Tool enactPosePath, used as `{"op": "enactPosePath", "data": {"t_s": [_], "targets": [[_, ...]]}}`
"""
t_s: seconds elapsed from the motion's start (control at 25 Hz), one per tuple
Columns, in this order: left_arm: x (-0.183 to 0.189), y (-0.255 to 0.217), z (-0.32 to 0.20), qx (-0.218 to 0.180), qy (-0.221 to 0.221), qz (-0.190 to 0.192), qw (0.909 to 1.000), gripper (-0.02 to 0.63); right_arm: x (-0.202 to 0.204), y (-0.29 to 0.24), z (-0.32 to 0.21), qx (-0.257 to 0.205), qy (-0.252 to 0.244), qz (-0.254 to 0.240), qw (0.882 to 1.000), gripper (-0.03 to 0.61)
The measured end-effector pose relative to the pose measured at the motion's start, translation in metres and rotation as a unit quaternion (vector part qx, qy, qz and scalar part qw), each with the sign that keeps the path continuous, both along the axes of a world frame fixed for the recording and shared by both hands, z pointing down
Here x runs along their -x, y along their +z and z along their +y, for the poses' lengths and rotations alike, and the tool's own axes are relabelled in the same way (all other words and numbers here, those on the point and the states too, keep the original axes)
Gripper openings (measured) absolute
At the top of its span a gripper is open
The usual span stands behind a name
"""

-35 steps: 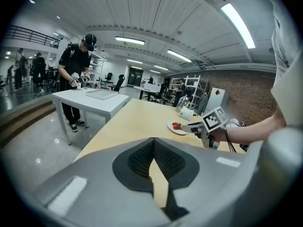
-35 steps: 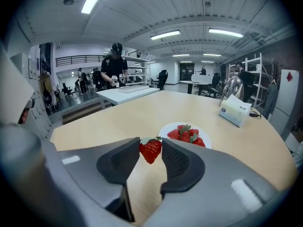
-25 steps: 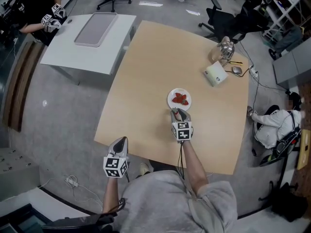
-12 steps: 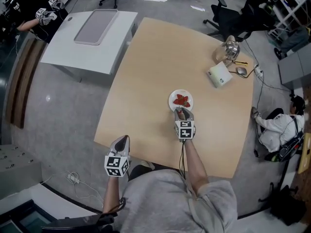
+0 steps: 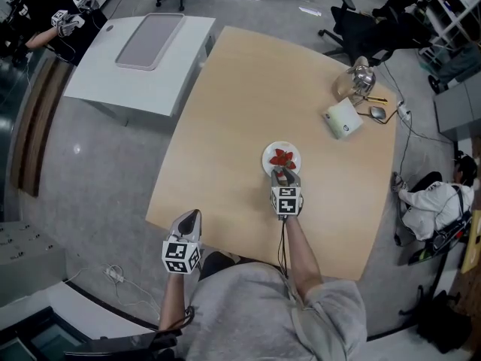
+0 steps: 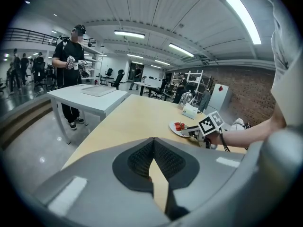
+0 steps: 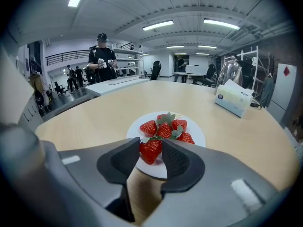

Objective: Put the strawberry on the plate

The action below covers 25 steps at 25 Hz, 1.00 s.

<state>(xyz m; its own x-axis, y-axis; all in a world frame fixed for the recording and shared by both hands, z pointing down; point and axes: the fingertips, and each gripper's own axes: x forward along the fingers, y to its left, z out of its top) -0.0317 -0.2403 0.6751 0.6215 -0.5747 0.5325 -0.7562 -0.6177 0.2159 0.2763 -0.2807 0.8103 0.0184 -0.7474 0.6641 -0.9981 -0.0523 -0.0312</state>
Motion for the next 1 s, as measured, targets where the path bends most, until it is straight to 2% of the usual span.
{"op": "enactPosePath", "data": {"t_s": [0.48, 1.0], "targets": [[-0.003, 0.002, 0.0, 0.0, 0.004, 0.001, 1.0, 0.018, -0.003, 0.007, 0.0, 0.013, 0.008, -0.007, 1.0, 0.156], [0.009, -0.004, 0.009, -0.007, 0.005, 0.006, 0.9999, 0.018, -0.005, -0.01, 0.005, -0.007, 0.036, -0.004, 0.999, 0.186]]}}
